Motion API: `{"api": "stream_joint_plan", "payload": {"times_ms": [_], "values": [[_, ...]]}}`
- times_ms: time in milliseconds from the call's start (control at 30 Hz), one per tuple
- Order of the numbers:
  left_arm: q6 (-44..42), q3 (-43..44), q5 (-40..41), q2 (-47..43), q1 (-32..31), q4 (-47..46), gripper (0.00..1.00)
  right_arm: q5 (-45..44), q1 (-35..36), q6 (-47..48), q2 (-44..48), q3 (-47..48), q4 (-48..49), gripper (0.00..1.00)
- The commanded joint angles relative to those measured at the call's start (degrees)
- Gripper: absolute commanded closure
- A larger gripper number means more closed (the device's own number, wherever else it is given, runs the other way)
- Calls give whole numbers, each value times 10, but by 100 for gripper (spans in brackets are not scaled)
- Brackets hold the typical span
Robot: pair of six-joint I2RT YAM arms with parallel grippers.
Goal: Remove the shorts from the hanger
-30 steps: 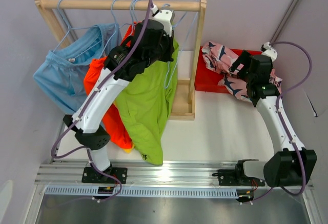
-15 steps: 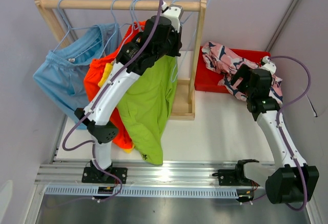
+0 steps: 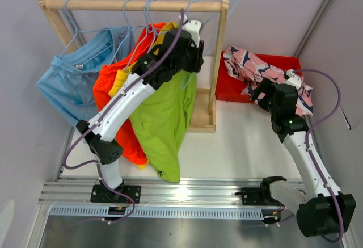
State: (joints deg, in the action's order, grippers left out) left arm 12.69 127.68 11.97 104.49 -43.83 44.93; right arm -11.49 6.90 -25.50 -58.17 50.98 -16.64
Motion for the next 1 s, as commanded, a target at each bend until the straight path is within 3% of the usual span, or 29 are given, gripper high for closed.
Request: {"api": "stream_joint_plan", "payload": {"times_ms": [0,67,100,367,400,600,733,900,967], "values": [[3,-87,12,-19,-18,60,45,-21,18,-7,31,-9,-2,0],[6,-103,21,-53,-25,51,35,-27,22,-7,41,-10,-8,1],[8,-103,21,-64,-27,52,25,-29,24,-8,43,-9,-10,1],[17,-46,32,-162,-44,126,7,-56,51,-10,77,-4,-37,1],[22,-45,24,-190,-44,132,1,-57,54,-11,80,-4,-40,0],[33,-49,10,-287,-44,172,1,-75,76,-23,95,-7,-55,0],[16,-49,53,-352,-44,173,1,-95,100,-32,98,-8,-62,1],[-20,-54,103,-353,-43,180,1,-120,135,-40,105,-4,-70,1],[-28,-66,105,-344,-43,170,6,-129,142,-42,110,-2,-76,1]]}}
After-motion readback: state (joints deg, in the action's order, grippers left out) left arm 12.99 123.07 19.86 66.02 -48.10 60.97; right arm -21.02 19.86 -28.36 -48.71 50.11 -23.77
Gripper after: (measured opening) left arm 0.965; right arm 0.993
